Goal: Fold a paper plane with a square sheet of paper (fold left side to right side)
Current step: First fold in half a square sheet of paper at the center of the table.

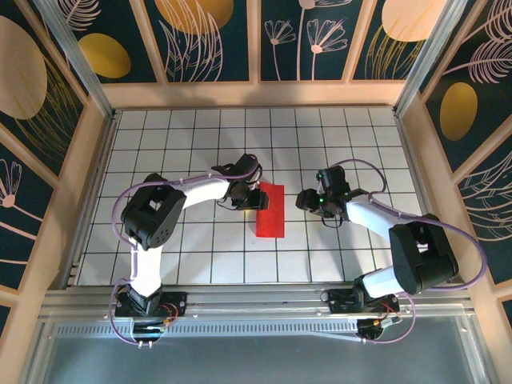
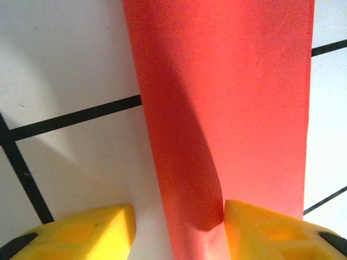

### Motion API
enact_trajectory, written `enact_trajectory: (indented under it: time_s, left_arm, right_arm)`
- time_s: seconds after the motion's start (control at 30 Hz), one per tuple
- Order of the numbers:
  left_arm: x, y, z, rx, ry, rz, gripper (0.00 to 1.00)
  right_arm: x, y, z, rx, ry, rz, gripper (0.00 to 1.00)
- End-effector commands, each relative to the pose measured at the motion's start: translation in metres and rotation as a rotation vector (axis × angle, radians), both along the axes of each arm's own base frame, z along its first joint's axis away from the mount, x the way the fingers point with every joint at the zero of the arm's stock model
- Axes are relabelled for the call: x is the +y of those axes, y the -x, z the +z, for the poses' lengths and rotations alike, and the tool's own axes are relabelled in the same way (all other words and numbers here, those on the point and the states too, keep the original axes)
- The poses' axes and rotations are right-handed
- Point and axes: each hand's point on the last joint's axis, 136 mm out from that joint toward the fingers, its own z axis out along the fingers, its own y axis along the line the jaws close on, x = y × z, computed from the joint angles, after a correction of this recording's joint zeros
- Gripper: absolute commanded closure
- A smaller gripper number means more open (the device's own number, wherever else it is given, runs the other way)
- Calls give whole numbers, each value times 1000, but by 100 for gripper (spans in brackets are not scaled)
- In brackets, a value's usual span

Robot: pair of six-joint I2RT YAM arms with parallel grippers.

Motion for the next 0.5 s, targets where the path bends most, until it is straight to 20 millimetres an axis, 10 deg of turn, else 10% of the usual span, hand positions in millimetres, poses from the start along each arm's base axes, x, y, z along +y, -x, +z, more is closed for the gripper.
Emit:
enact_trajectory:
  time_s: [0.0, 0.47]
  left_arm:
    - [-13, 22, -57, 66, -34, -51, 50]
    - [-14, 21, -61, 76, -45, -35, 49]
  right_arm:
    - [-2, 3, -6, 8, 0, 4, 45]
    - [-1, 4, -7, 11, -7, 8, 45]
